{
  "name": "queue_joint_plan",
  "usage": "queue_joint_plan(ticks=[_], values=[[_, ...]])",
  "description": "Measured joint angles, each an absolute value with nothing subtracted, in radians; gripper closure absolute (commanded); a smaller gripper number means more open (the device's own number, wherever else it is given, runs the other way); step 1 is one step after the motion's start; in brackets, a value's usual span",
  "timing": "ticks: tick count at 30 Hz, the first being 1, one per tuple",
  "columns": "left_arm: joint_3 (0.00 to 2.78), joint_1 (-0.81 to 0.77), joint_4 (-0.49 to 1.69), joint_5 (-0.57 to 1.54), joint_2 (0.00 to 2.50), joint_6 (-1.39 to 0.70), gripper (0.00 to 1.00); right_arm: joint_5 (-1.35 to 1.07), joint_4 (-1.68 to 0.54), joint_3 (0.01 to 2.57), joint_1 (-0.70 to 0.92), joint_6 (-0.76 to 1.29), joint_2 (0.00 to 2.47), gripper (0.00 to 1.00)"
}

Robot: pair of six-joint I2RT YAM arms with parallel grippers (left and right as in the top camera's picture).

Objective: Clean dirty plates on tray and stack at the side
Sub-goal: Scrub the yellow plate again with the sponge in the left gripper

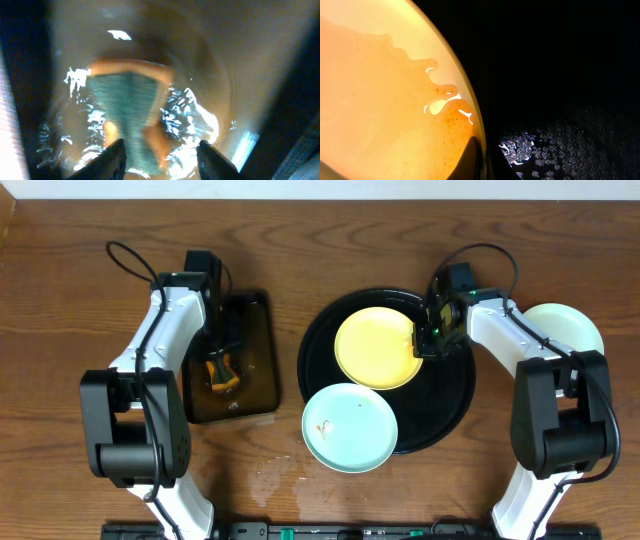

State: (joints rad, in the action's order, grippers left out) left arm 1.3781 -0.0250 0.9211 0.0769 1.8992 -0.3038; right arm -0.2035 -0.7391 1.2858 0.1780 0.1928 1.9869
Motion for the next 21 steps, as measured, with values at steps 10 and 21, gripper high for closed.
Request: queue_joint_plan(ticks=[10,21], values=[[1.416,-0.217,0.736,0.34,1.898,-0.286,0.47,-0.204,-0.738,1.286,0.178,0.192,1.987,0.99],[1.416,-0.412,0.551,0.413,2.012,-0.287,0.6,-0.208,-0.737,1.286,0.178,0.192,1.987,0.99]])
